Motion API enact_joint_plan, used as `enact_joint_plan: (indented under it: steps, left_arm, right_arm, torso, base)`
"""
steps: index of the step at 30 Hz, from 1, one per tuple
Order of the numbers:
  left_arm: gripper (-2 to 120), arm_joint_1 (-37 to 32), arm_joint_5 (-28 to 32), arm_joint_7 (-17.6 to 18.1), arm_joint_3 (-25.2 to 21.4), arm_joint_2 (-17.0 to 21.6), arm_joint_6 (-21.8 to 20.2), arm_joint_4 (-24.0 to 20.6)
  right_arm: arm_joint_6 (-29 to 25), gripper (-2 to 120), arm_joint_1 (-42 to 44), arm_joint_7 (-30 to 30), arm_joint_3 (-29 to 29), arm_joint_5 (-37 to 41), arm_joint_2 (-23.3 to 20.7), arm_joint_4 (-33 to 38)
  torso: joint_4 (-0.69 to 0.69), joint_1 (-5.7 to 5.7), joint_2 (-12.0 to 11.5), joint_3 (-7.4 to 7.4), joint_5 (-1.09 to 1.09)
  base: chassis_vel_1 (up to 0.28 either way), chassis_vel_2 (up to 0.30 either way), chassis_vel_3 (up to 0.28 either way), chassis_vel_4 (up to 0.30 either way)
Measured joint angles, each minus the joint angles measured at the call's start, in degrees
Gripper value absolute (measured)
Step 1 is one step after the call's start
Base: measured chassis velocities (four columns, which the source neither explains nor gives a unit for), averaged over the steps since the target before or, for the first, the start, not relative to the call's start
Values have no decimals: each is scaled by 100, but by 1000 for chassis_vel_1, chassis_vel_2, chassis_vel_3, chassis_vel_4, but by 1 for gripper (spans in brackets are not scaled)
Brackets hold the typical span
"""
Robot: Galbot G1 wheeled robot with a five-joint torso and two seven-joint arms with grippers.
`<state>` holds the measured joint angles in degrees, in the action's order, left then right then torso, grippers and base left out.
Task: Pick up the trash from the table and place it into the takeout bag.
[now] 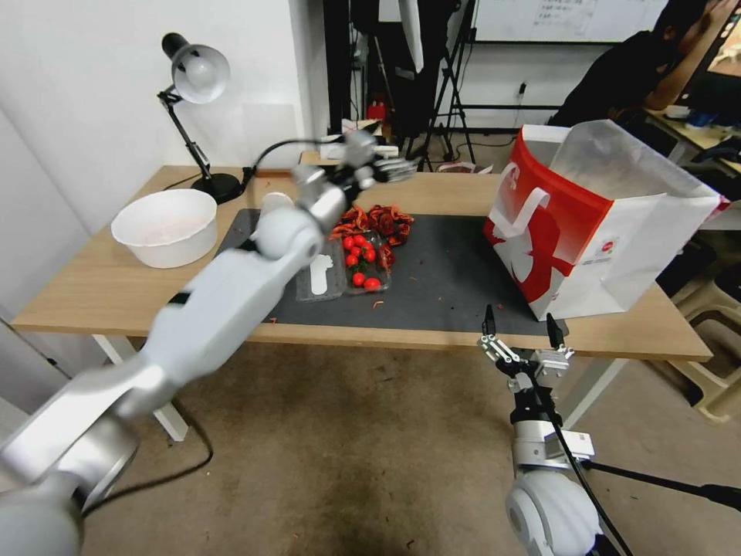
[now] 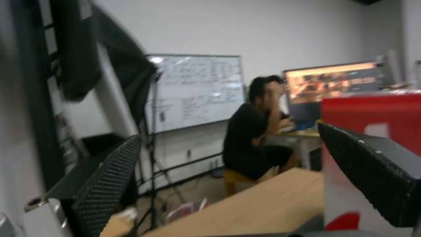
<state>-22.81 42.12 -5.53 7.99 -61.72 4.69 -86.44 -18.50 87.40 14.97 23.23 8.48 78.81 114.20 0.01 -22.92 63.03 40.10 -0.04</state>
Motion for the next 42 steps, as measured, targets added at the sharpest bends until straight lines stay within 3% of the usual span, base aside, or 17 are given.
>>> enact_joint_plan:
  steps: [6,11,17,22,32,42]
  left_arm:
    - [100,-1226,-125,371,-831,414,-240,-845]
    - [100,-1984,-332,645,-1379,509,-287,-1326]
    - [100,-3232,-892,938,-2222,329,-240,-1970]
    - [100,-4166,-1457,1169,-2751,44,-81,-2237]
    - [100,-5340,-2186,1626,-3150,-518,166,-2481]
    - [100,-5878,-2589,1775,-3203,-712,658,-2399]
  right_arm:
    - [1,100,5,5,-48,-12,-9,14]
    - [-4,100,1,8,-77,-11,-12,14]
    - [-21,100,-1,20,-101,1,-7,5]
    - [-58,100,9,30,-93,5,-12,-21]
    - [-129,100,59,46,-87,3,0,-69]
    - [-134,100,82,61,-85,-13,16,-69]
  torso:
    - [-2,1,0,-1,4]
    - [-1,1,0,-1,5]
    - [-1,1,0,-1,2]
    - [-1,1,0,0,2]
    - [-1,1,0,-1,4]
    - [-1,1,0,0,4]
  base:
    - [0,0,0,0]
    - [0,0,0,0]
    - [0,0,0,0]
    - [0,0,0,0]
    - [0,0,0,0]
    - [0,0,0,0]
